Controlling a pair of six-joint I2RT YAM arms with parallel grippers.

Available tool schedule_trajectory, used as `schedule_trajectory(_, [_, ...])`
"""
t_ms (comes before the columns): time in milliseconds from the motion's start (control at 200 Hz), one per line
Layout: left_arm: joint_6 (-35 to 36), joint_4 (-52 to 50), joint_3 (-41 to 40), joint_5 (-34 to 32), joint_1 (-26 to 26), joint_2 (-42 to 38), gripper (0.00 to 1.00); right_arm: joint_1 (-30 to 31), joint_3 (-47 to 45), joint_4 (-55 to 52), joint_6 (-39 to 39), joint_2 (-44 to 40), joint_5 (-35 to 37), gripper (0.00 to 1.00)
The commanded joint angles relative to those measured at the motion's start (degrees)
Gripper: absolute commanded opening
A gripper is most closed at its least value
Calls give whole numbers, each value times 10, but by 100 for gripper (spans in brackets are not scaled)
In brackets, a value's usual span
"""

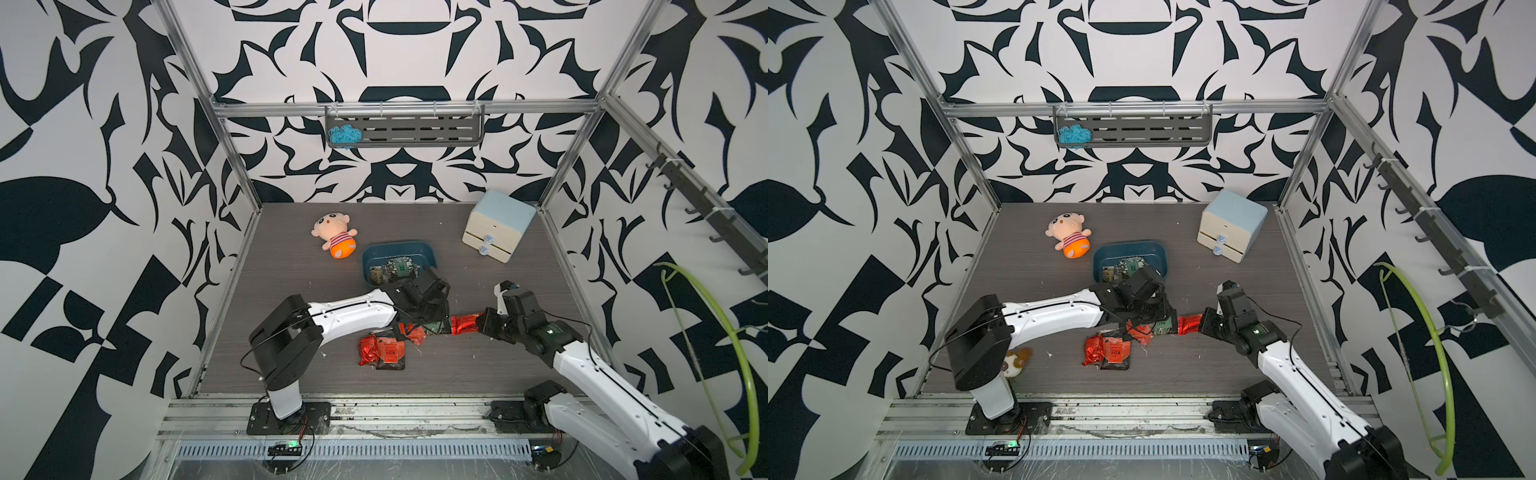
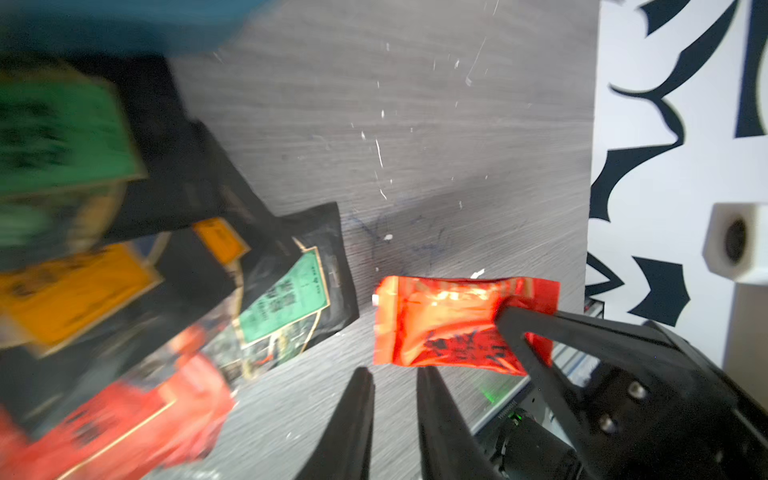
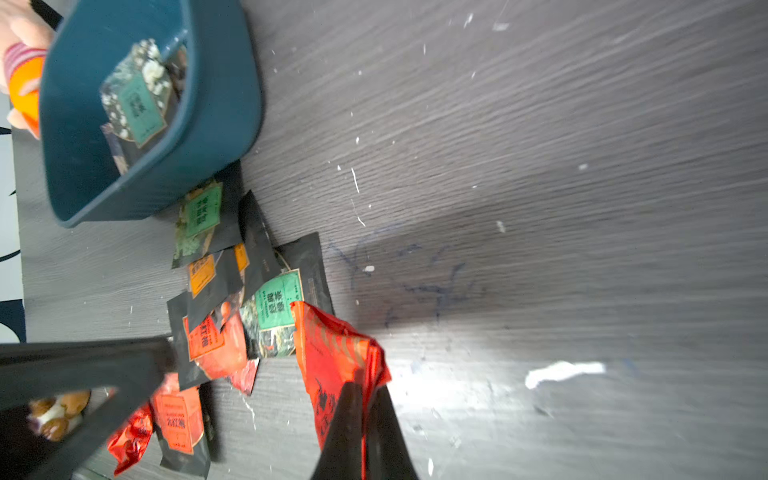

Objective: Put the tea bags into the storage box
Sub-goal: Pick up the tea bag from the center of the board, then place the tea bag in the storage box.

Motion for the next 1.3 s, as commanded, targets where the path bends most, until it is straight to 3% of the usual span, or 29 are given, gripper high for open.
schedule_trajectory(0, [-7, -61, -42, -96, 2, -58, 28, 0, 54, -73, -25, -37, 35, 0])
schedule_trajectory(220, [-41, -63, -156, -199, 8, -207, 32, 0, 138, -53, -33, -7, 19, 0])
schedule_trajectory(415, [-73, -123, -231, -243, 31, -321, 35, 0, 241, -6, -41, 124, -28, 0])
schedule_trajectory(580, [-92, -134, -308, -282, 40, -420, 46, 5, 307, 61, -28, 246, -89, 0])
schedule_trajectory(765, [-101, -140, -371, -296, 57, -514, 52, 48, 403, 70, -20, 379, -80, 0])
schedule_trajectory(1005, [-110, -155, -412, -320, 63, -574, 58, 112, 536, 60, -27, 539, -65, 0])
schedule_trajectory(1295, [-113, -177, -425, -340, 69, -584, 60, 157, 725, -67, -92, 707, -27, 0])
